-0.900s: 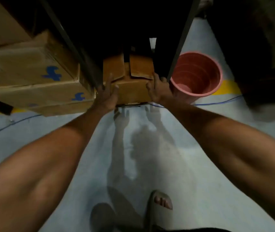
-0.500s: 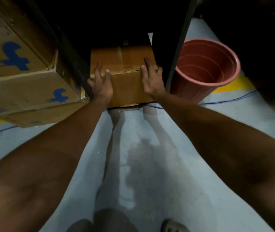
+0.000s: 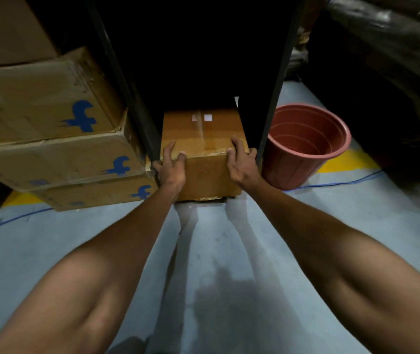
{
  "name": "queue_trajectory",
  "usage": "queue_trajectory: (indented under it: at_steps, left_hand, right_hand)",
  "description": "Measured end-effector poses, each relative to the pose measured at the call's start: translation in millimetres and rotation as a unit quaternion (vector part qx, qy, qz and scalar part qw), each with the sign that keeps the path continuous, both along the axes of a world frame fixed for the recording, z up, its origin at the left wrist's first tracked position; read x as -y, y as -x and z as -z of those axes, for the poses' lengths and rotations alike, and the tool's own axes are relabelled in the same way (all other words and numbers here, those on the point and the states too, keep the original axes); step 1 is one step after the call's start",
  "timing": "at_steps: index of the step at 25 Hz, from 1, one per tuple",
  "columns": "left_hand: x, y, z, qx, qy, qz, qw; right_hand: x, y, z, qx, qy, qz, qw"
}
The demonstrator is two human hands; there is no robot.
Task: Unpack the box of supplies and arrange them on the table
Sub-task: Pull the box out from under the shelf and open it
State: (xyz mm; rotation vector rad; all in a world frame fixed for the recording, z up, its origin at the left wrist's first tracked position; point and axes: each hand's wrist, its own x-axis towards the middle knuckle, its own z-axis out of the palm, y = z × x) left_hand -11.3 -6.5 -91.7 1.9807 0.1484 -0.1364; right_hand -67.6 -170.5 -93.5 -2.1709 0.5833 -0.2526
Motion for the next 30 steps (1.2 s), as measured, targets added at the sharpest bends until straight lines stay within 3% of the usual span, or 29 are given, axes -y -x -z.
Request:
queue_trajectory:
  at_steps: [12, 16, 19, 22, 26, 30]
  left_hand:
    - [-57.4, 136.4, 1.2, -0.016, 0.028, 0.032, 0.999]
    - [-70.9, 168.9, 7.9, 0.015, -0.028, 0.029, 0.999]
    - [-77.6, 156.5, 2.7, 0.032, -0.102, 0.065, 0.992]
    - [-69.8, 124.8, -1.5, -0.015, -0.157, 0.157, 0.975]
    - [-58.2, 90.4, 1.3, -0.049, -0.191, 0.222, 0.955]
    - [-56.8, 79.6, 9.9, -0.069, -0.168, 0.219, 0.959]
  right_hand:
    - [-70.6, 138.0, 4.3, -0.012, -0.018, 0.099, 0.995]
    - [-77.2, 173.7, 7.7, -0.03, 0.016, 0.088, 0.996]
    - [-56.3, 175.3, -0.2, -0.111, 0.043, 0.013, 0.993]
    - [-41.0, 149.8, -5.2, -0.175, 0.072, -0.047, 0.981]
    - [-42.3, 102.0, -10.4, -0.204, 0.05, -0.039, 0.977]
    - [-43.2, 97.5, -4.0, -0.211, 0.062, -0.03, 0.975]
